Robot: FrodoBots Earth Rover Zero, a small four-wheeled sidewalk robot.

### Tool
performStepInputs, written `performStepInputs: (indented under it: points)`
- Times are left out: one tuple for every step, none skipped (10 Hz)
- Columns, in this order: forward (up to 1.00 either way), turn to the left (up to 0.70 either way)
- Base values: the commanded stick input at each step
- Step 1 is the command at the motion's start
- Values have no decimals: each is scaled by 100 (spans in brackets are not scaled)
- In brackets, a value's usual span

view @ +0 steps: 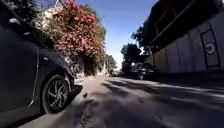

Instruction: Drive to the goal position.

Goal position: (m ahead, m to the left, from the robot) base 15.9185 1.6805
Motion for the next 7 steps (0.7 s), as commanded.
performStepInputs:
  points:
    - [100, 0]
    - [100, 0]
    - [100, 0]
    - [100, 0]
    - [100, 0]
    - [100, 14]
    - [100, 17]
